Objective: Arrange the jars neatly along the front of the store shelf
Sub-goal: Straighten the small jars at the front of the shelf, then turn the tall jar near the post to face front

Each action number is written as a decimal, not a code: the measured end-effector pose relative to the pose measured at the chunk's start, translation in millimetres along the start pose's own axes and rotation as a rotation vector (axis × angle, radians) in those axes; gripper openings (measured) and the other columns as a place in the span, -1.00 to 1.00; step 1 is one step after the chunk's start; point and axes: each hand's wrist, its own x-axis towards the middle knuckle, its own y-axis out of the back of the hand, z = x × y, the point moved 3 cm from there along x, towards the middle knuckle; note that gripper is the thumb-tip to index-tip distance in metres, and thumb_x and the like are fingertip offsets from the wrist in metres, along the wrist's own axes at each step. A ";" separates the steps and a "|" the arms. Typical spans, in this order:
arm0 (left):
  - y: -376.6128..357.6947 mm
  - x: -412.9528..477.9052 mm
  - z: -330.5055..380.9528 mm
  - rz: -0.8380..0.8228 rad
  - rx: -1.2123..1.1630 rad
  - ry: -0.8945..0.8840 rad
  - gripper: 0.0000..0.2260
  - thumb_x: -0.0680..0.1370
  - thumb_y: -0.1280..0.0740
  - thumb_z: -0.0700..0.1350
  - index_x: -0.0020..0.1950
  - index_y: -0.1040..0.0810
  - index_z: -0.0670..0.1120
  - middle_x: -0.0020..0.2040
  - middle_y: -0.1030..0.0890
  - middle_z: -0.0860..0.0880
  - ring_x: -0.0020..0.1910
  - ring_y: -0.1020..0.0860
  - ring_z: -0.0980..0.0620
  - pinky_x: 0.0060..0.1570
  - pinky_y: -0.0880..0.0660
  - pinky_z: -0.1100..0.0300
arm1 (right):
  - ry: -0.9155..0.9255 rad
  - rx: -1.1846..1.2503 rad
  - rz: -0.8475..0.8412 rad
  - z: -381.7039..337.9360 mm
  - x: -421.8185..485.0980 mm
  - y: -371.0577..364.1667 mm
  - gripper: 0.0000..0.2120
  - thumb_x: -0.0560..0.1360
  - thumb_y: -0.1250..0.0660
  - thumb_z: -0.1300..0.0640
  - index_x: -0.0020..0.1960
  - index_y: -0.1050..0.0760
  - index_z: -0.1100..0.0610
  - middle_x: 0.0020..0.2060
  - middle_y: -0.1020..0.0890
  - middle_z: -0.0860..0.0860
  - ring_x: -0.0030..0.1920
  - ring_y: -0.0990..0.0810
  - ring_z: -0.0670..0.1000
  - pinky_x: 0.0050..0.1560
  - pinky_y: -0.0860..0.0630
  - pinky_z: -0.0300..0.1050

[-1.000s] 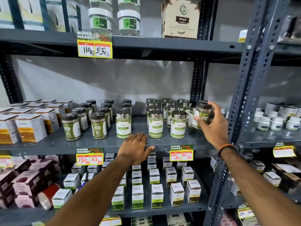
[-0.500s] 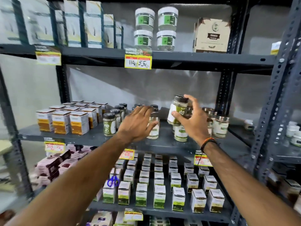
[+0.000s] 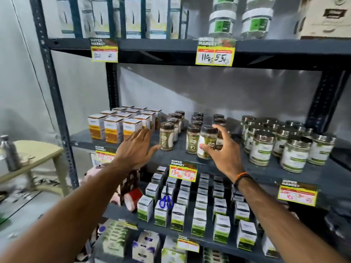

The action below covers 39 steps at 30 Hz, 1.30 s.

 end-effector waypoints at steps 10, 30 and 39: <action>-67.6 7.9 -21.1 -0.169 -0.126 0.026 -0.33 0.66 -0.04 0.30 0.59 -0.25 -0.17 0.57 -0.33 -0.17 0.55 -0.29 -0.14 0.44 -0.32 -0.08 | -0.054 -0.066 0.023 25.8 -6.0 -30.3 -0.24 0.43 -0.56 -0.13 0.54 -0.33 -0.08 0.34 -0.59 0.02 0.21 -0.51 -0.11 0.23 -0.51 -0.09; -97.2 11.4 -31.5 -0.098 -0.076 -0.006 -0.25 0.62 0.15 0.37 0.58 -0.33 -0.11 0.55 -0.42 -0.14 0.55 -0.33 -0.11 0.54 -0.19 -0.05 | -0.053 -0.005 0.273 47.2 11.9 12.2 -0.25 0.49 -0.54 -0.02 0.58 -0.27 -0.01 0.42 -0.44 0.01 0.30 -0.50 -0.04 0.29 -0.56 0.02; -99.2 11.8 -32.5 -0.095 -0.073 -0.010 -0.26 0.63 0.15 0.37 0.58 -0.32 -0.10 0.55 -0.42 -0.14 0.55 -0.33 -0.11 0.55 -0.18 -0.06 | -0.209 -0.070 -0.076 73.8 28.1 1.8 -0.03 0.39 -0.63 0.04 0.62 -0.14 -0.12 0.48 -0.47 0.02 0.31 -0.47 -0.05 0.40 -0.45 0.09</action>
